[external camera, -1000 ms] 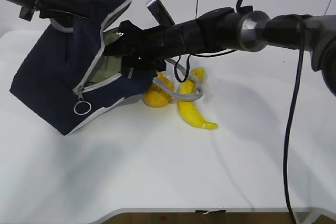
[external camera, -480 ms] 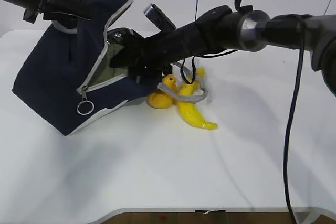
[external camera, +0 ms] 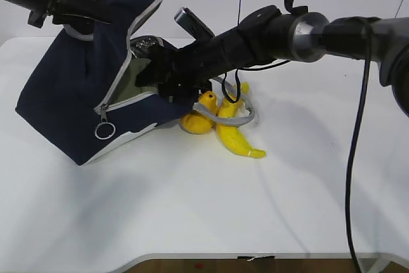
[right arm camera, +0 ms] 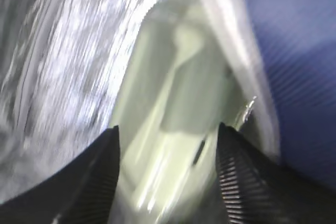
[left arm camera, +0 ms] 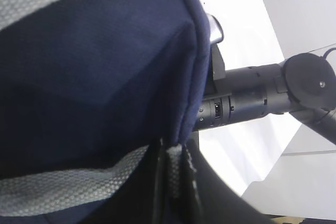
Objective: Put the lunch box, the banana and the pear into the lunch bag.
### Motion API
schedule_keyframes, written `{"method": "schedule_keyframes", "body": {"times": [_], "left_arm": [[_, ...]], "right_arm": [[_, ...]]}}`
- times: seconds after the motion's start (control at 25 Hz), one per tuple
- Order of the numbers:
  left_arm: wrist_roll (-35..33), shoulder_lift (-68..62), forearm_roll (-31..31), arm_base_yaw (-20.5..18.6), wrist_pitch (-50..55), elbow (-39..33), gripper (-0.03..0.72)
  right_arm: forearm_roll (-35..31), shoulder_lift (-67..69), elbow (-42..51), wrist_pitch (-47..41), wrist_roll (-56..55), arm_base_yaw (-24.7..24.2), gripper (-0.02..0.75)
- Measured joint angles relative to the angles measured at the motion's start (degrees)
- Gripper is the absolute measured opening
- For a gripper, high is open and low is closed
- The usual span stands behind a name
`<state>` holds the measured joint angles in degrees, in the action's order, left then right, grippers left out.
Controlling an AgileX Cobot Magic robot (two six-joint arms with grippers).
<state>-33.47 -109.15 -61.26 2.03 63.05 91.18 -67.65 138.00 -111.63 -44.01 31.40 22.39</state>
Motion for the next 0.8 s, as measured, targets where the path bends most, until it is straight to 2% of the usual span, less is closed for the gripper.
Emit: {"method": "schedule_keyframes", "body": {"times": [0.16,0.36,0.8], "left_arm": [[0.0,0.0,0.0,0.0,-0.12,0.0,0.023],[0.0,0.0,0.0,0.0,-0.12,0.0,0.023],[0.0,0.0,0.0,0.0,0.32,0.0,0.022]], "right_arm": [[-0.38,0.0,-0.32,-1.92,-0.36,0.0,0.456],[2.61,0.0,-1.92,-5.53,-1.61,0.0,0.464],[27.79,0.0,-20.5,-22.21,-16.74,0.0,0.465]]}}
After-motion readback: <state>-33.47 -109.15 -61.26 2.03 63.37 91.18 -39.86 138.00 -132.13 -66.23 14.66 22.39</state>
